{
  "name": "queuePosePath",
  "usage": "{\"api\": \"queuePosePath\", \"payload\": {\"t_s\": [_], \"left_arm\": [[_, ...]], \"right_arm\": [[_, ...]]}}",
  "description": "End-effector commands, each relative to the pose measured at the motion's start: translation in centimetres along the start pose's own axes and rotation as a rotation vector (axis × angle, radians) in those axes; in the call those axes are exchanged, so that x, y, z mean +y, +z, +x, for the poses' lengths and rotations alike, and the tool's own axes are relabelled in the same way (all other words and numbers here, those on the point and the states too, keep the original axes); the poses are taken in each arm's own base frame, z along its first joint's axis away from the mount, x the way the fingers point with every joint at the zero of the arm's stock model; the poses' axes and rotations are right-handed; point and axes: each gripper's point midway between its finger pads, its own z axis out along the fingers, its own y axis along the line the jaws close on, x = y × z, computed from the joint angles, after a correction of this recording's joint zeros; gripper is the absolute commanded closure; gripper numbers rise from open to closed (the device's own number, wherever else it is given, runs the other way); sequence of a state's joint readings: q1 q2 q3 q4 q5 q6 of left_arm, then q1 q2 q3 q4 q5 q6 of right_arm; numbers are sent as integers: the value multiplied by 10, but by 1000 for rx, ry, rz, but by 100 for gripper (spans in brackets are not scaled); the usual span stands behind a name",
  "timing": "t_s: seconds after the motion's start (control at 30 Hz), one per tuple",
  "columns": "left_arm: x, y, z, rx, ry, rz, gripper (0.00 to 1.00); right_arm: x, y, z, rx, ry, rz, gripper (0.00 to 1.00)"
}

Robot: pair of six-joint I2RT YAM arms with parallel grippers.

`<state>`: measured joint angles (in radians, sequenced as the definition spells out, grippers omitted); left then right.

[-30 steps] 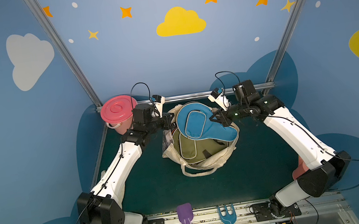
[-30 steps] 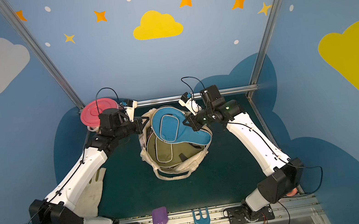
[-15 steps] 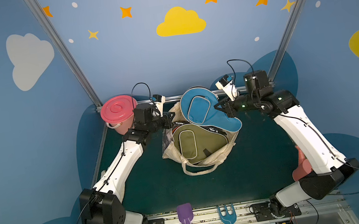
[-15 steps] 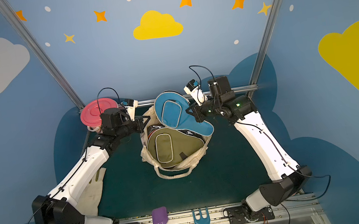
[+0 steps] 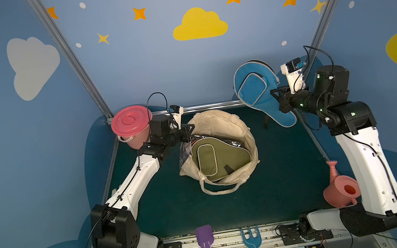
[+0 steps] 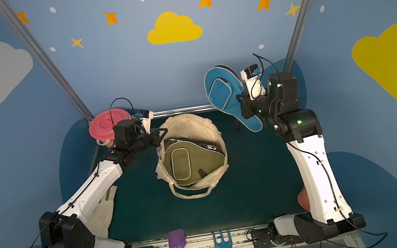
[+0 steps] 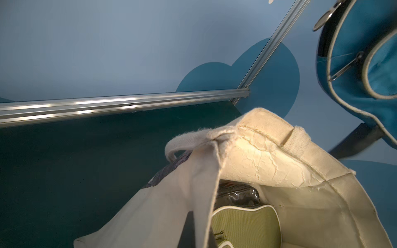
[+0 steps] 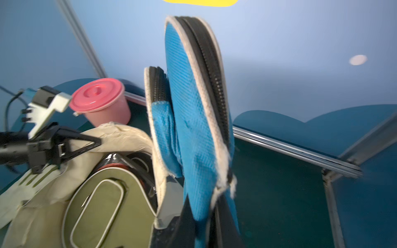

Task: Remove the ping pong set from the canvas bag
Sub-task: Place the ping pong set at the corner of the board.

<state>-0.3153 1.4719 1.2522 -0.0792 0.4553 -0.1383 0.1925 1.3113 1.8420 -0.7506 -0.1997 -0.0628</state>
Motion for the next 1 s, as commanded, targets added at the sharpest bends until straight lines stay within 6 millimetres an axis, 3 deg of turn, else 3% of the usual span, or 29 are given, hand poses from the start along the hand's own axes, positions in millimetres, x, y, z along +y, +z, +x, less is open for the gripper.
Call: {"api": "queuePosePath", "payload": {"t_s": [0.0,0.2,0.37,0.67,0.77,0.97], "left_arm": [[-13,-10,-8,-32,17,37,96],[-11,-13,-4,-31,23,23,96],[-9,-11,2,-11,14,21,97],[-9,-14,8,-12,9,24,96],[-9,-12,10,-6,3,29,97],[-10,-11,11,-4,-4,39,97]], "right_arm": [[-20,-38,-36,-167,-10,124,100],[-51,-40,14,-104,73,234,100],[-73,-21,69,-31,197,247,100],[-119,23,142,17,430,188,100],[-137,35,159,-10,512,156,100],[-167,57,174,-67,642,58,100]]}}
